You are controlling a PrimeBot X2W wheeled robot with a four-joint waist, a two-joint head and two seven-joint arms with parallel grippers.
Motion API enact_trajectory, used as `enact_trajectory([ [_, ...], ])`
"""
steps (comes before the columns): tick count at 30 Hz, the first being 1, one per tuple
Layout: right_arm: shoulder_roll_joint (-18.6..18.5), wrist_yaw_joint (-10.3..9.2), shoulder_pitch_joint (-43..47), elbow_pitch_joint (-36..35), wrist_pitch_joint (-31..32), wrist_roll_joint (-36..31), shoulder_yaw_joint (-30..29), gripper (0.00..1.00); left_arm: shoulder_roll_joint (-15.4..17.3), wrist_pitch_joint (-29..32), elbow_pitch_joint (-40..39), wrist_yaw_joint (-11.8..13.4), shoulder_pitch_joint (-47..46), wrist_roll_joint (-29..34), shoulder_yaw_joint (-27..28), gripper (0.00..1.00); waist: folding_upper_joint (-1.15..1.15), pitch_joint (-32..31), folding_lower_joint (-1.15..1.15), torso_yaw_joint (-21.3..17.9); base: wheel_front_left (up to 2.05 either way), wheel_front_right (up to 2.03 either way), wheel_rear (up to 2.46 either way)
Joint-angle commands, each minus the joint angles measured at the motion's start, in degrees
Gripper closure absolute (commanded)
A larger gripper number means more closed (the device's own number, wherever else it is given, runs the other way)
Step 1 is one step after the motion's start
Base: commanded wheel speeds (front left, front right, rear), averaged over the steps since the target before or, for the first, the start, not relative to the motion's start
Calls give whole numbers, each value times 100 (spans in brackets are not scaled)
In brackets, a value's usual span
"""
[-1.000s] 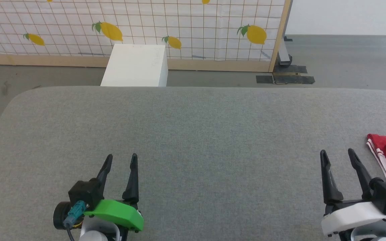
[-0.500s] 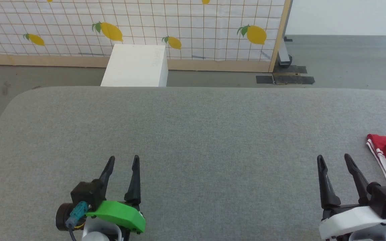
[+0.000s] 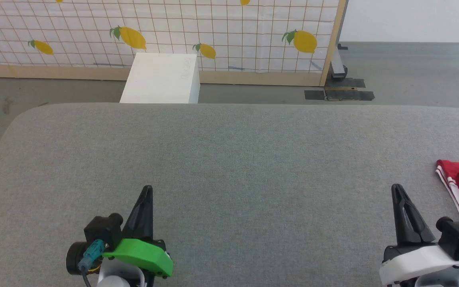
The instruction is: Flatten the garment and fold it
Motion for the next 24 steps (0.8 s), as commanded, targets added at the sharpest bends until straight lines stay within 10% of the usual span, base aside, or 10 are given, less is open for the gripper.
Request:
enact_trajectory([
  [1,0,0,-13,2,19,-18,10,100,-1,33,-30,12,8,32,12,100,0,1,0,-4,0,0,0],
  [24,2,-2,-104,15,166,-146,87,100,-6,301,-267,100,70,270,111,100,0,8,0,-64,0,0,0],
])
